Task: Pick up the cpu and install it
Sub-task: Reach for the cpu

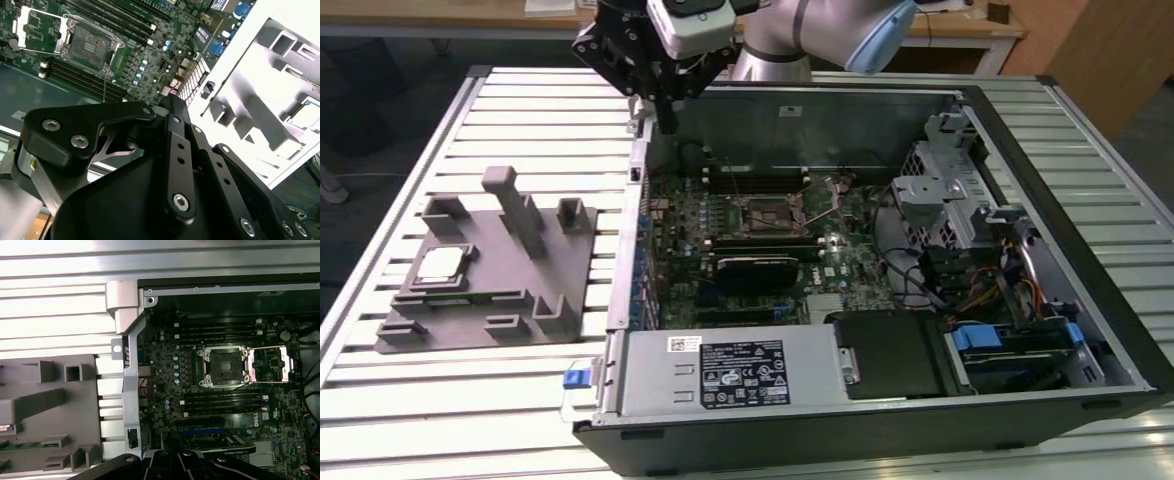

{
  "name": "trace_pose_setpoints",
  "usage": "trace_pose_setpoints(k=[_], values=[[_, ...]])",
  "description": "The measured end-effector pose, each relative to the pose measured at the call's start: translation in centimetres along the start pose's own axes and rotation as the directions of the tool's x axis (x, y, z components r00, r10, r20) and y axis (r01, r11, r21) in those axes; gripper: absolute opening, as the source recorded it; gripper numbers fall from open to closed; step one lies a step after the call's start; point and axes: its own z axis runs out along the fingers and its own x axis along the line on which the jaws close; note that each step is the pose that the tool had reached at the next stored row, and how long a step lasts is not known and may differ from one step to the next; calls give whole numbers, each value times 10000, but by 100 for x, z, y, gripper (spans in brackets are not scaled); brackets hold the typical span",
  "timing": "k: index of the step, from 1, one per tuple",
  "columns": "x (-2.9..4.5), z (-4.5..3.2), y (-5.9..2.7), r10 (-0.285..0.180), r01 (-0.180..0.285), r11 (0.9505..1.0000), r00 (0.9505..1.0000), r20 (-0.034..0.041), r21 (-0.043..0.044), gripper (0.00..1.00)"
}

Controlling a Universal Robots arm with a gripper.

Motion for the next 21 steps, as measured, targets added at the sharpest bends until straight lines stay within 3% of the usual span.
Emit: trace_pose_setpoints(k=[21], values=[[134,6,-11,0,0,10000,10000,0,0,11]])
